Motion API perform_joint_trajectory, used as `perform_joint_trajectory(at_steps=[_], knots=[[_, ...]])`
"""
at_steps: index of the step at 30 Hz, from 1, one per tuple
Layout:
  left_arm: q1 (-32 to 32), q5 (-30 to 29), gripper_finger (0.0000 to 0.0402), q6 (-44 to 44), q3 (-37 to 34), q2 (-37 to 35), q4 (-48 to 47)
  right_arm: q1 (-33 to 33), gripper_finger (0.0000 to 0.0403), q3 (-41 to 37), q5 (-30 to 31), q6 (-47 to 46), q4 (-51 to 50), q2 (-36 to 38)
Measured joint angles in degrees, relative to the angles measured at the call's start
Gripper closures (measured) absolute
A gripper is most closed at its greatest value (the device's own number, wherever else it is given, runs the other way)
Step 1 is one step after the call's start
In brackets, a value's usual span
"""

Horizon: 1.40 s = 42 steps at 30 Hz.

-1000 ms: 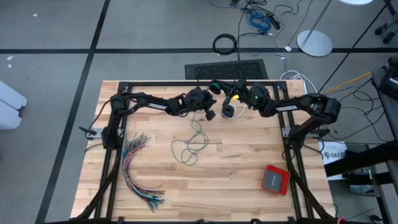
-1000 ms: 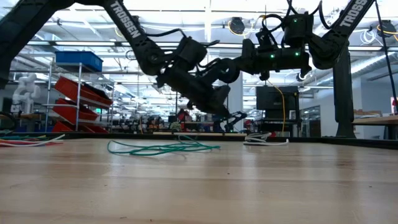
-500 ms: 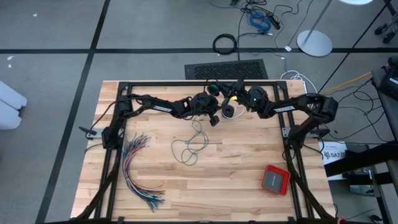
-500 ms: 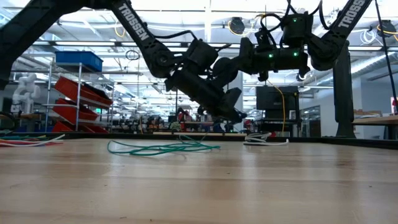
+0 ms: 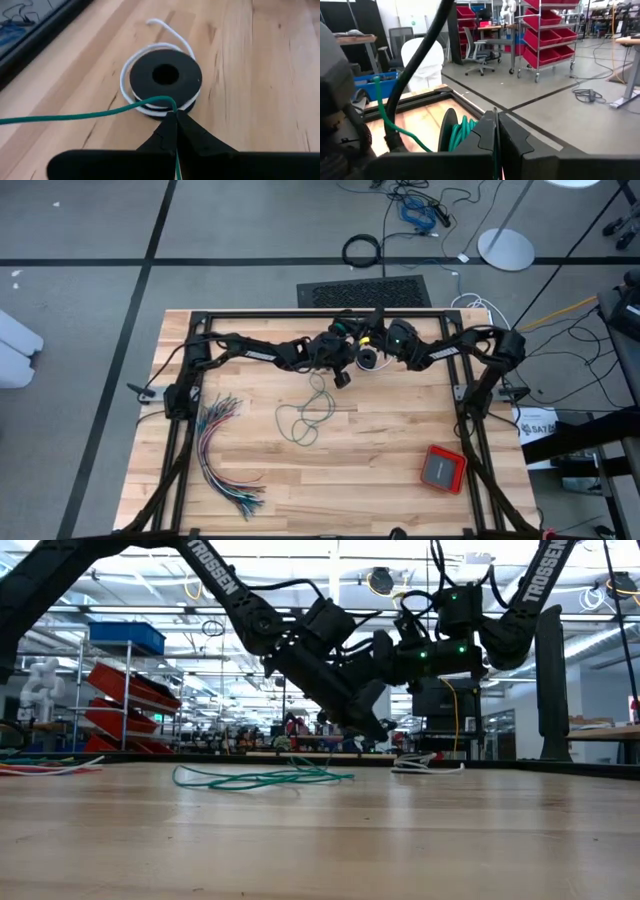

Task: Coil cords
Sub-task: Coil the green wire onto the spool

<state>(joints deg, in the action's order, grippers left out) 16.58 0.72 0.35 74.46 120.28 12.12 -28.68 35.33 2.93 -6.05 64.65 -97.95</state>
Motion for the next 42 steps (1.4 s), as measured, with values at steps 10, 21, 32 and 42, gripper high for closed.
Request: perform_joint_trajectory(at_steps=[10, 21, 32, 42], knots=[[0.07, -0.19, 0.0402, 2.73, 0.00, -4.03, -8.68, -0.67, 0.0403, 0.00, -0.74, 0.46, -3.35, 0.02], [0.02, -1.65, 0.0402, 6.16, 0.00, -9.84, -16.21, -0.55, 0.0403, -0.07, -4.73, -2.06, -1.76, 0.02], [-0.13, -3.19, 0.0402, 9.60, 0.00, -10.65, -25.22, -0.58, 0.0403, -0.13, -6.32, -2.42, -0.03, 0.04], [3.23, -4.19, 0.0402, 11.07, -2.17, -10.92, -23.64, -0.59, 0.0403, -0.13, -9.01, -3.45, 0.74, 0.11]])
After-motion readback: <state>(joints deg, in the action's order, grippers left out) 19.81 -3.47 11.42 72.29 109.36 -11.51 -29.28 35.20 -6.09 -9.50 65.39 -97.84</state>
